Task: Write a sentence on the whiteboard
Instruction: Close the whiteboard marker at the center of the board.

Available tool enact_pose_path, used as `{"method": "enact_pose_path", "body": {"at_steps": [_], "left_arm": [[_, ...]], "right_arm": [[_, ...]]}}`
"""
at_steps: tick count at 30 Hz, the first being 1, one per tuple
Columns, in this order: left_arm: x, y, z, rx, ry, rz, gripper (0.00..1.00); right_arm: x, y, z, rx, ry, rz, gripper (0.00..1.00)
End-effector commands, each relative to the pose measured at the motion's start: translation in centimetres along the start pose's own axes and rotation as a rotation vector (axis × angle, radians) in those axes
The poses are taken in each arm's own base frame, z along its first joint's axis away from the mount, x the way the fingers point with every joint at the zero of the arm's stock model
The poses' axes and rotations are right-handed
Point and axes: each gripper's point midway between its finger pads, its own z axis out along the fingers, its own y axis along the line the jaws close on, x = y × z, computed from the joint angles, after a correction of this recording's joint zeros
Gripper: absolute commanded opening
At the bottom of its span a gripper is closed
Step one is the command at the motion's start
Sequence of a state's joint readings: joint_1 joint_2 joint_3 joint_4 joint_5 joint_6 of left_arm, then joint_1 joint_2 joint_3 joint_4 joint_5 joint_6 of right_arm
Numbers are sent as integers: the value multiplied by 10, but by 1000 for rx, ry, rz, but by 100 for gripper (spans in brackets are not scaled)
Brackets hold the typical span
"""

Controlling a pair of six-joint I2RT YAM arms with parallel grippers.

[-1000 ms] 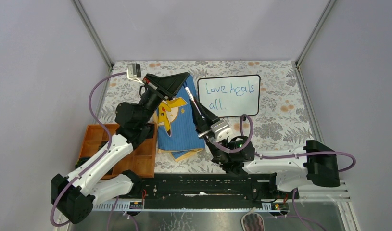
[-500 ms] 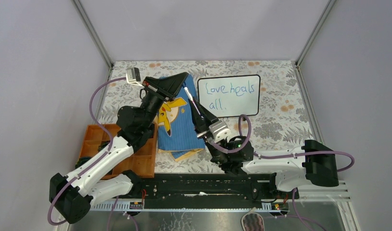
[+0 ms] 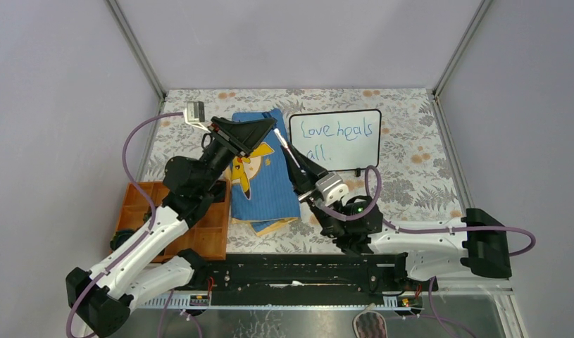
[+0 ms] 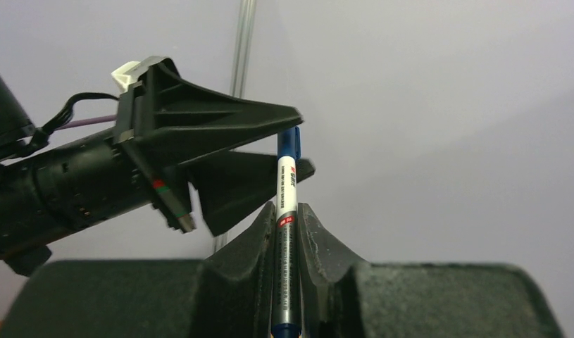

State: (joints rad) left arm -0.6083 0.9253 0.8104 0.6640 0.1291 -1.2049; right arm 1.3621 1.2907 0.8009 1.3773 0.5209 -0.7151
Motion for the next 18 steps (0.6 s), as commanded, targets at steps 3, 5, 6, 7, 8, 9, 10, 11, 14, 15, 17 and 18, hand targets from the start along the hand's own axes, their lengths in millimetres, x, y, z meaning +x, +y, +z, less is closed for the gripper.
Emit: {"method": "enact_pose_path", "body": {"at_steps": [3, 5, 6, 7, 8, 9, 10, 11, 14, 15, 17, 18], "left_arm": [[0, 3, -7, -29, 45, 64, 73], [-6, 5, -8, -49, 31, 79, 83], [-9, 5, -9, -60, 21, 90, 87], [-13, 6, -11, -74, 9, 103, 91], [-16, 7, -13, -90, -1, 120, 94], [-20, 8, -15, -111, -13, 145, 96], [-25, 9, -18, -135, -25, 177, 97], [-30, 11, -21, -165, -40, 220, 98], [-49, 19, -36, -278, -89, 380, 98], [-54, 25, -42, -323, -101, 424, 98], [-63, 37, -53, -411, -116, 504, 98], [-66, 44, -58, -448, -116, 535, 98]], "right_arm": [[-24, -27, -4, 40, -56, 71, 0], [-23, -28, -8, 30, -50, 78, 0], [-22, -29, -10, 28, -40, 77, 0], [-20, -31, -13, 31, -29, 71, 0], [-17, -33, -15, 36, -13, 58, 0], [-13, -38, -18, 53, 11, 38, 0], [-7, -44, -21, 74, 45, 11, 0], [0, -50, -24, 100, 88, -22, 0], [27, -73, -41, 191, 256, -144, 0], [37, -79, -49, 212, 314, -192, 0], [60, -91, -67, 253, 436, -282, 0], [73, -94, -78, 261, 506, -324, 0]]}}
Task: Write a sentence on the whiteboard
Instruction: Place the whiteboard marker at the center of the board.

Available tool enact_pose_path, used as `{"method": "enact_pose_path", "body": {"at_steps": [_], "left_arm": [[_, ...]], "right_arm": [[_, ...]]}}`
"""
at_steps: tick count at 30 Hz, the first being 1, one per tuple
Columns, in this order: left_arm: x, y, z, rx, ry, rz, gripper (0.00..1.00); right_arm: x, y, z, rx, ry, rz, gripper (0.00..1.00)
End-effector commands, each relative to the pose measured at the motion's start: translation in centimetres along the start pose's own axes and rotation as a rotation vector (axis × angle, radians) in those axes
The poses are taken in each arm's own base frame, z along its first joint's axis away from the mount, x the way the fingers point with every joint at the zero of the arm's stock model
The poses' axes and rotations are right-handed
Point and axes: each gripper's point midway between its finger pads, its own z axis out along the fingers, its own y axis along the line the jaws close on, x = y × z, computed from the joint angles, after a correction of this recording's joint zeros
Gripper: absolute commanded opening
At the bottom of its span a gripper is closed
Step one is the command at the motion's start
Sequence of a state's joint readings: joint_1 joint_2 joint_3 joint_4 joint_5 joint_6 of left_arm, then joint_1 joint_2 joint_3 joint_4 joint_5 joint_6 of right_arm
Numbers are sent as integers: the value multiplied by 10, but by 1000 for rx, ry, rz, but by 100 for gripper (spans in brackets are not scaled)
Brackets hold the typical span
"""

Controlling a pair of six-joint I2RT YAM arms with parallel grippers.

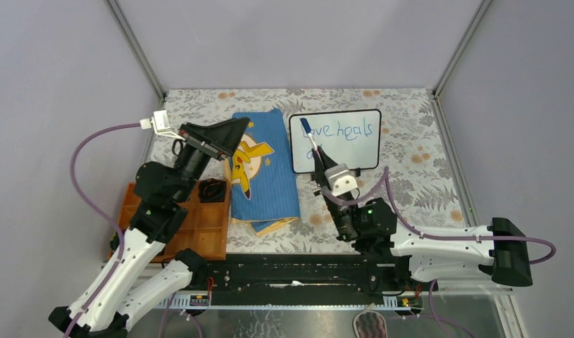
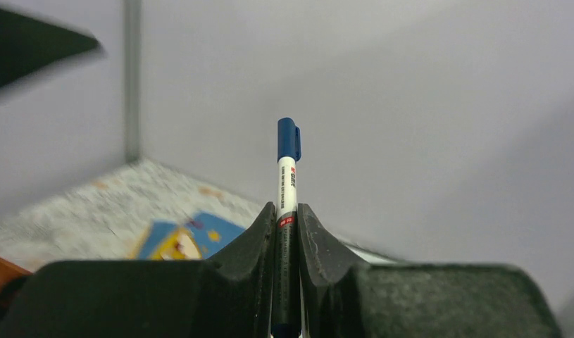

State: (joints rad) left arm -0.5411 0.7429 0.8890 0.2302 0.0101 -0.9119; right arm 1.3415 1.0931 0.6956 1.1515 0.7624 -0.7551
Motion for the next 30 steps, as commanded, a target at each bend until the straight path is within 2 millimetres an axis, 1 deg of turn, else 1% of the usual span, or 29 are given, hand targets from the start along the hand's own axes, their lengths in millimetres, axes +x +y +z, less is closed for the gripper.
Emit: {"method": "enact_pose_path", "body": {"at_steps": [1, 3, 8, 12, 16, 20, 24, 28, 30], "left_arm": [[-17, 47, -17, -234, -41, 257, 98], [-15, 59, -20, -275, -34, 295, 97], [5, 94, -25, -353, 25, 351, 97], [12, 123, -34, -427, 16, 409, 95], [14, 145, -41, -477, -5, 464, 95], [20, 159, -44, -511, 9, 478, 95], [21, 162, -48, -520, 10, 484, 95], [20, 164, -51, -526, 5, 489, 95], [22, 165, -51, -529, 10, 488, 95]], "right_arm": [[69, -35, -30, 145, 328, -226, 0], [100, -39, -45, 164, 471, -277, 0], [156, -52, -69, 193, 765, -258, 0], [189, -48, -77, 161, 922, -309, 0], [224, -52, -88, 155, 1119, -396, 0], [249, -50, -101, 155, 1241, -493, 0], [267, -44, -115, 136, 1316, -520, 0], [276, -44, -126, 117, 1376, -568, 0], [279, -46, -133, 108, 1425, -626, 0]]}}
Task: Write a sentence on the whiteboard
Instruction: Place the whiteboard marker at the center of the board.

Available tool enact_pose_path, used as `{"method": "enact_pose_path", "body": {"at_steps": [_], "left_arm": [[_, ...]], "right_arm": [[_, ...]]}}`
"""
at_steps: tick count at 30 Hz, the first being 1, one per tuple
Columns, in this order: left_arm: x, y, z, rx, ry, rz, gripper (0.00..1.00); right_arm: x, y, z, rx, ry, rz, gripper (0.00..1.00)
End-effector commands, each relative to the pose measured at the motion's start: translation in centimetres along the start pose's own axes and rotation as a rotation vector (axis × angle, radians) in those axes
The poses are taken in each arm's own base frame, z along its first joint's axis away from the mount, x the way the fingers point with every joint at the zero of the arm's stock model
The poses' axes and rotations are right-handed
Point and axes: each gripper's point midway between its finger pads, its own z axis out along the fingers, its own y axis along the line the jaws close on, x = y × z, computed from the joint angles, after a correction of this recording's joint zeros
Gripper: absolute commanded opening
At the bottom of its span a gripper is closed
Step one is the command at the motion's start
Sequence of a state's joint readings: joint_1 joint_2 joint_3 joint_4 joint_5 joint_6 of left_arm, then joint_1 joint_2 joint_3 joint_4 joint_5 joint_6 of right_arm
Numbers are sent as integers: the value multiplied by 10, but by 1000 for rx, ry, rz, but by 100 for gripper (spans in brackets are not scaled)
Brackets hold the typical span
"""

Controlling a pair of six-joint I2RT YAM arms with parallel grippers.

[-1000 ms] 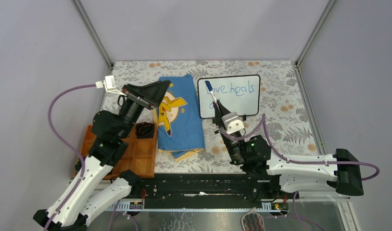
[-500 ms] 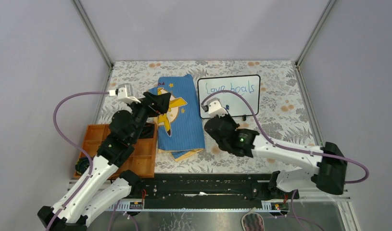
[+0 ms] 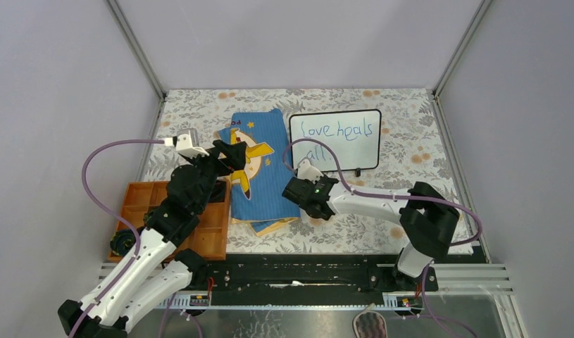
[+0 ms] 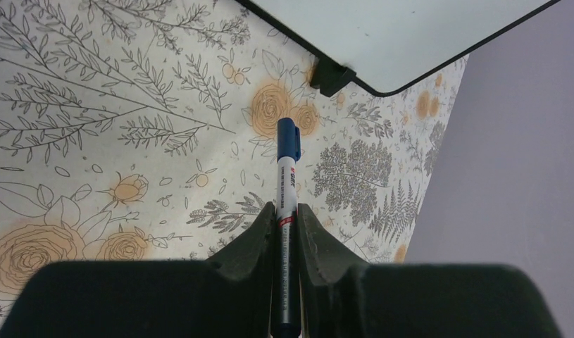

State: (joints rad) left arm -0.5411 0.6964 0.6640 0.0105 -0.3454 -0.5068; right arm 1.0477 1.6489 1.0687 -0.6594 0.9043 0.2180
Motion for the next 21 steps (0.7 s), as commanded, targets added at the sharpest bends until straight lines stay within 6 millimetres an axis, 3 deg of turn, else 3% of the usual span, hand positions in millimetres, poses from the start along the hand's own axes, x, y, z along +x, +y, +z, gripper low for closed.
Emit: {"method": "enact_pose_path", "body": {"at_steps": [1, 6, 16, 21], "left_arm": [[-12, 5, 0, -19, -60, 8, 95], [-14, 4, -1, -16, -62, 8, 95], [-11, 4, -1, -14, -50, 17, 95], [-7, 3, 1, -9, -34, 19, 95]], "right_arm": [[9, -2, -2, 17, 92, -60, 0], [29, 8, 9, 32, 175, -158, 0], [30, 37, 24, -64, 192, -135, 0], [41, 52, 32, -126, 225, -130, 2]]}}
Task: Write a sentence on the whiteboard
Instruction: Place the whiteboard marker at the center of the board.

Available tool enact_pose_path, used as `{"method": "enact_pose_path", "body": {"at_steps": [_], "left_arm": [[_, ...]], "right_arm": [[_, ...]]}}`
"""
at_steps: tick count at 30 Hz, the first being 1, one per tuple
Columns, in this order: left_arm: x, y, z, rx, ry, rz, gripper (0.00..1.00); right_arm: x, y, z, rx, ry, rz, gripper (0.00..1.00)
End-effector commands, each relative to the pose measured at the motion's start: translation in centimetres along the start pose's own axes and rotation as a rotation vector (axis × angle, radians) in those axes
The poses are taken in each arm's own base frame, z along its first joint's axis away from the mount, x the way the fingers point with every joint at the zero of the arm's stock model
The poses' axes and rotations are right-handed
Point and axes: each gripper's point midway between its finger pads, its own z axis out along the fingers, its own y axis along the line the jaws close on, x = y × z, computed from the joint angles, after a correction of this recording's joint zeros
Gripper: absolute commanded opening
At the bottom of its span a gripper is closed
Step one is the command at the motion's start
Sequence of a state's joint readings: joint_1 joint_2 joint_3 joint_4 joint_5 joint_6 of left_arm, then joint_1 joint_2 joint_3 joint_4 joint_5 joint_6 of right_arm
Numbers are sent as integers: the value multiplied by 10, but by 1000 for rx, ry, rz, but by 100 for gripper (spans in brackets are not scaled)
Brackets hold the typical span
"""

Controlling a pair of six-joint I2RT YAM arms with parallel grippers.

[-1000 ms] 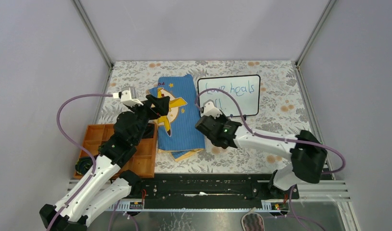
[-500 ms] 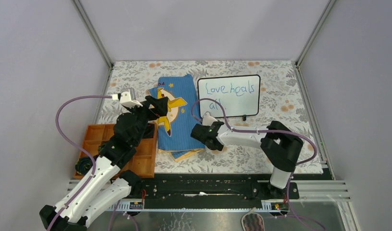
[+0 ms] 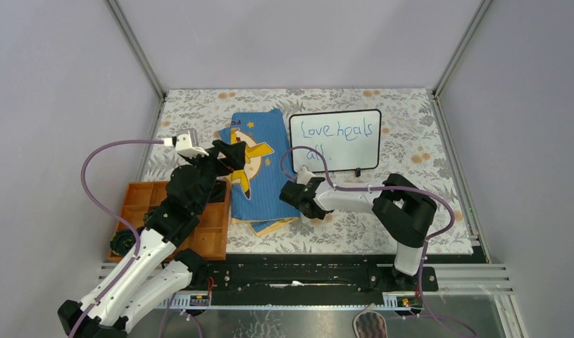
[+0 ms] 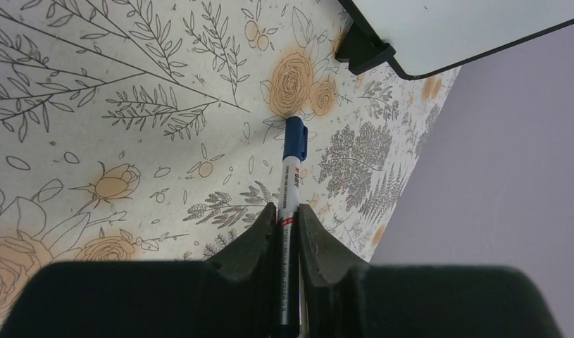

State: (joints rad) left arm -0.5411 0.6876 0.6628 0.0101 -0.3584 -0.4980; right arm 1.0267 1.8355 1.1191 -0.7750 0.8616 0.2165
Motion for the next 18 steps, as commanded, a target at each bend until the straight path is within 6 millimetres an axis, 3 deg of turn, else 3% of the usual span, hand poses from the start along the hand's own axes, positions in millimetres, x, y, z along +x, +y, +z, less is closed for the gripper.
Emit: {"method": "enact_pose_path", "body": {"at_steps": [1, 18], "left_arm": [[-3, 1, 3, -2, -20, 13, 95], [4, 1, 6, 0, 4, 17, 95]], "right_arm": [[4, 37, 12, -150, 41, 32, 5], [7, 60, 17, -251, 44, 43, 18]]}}
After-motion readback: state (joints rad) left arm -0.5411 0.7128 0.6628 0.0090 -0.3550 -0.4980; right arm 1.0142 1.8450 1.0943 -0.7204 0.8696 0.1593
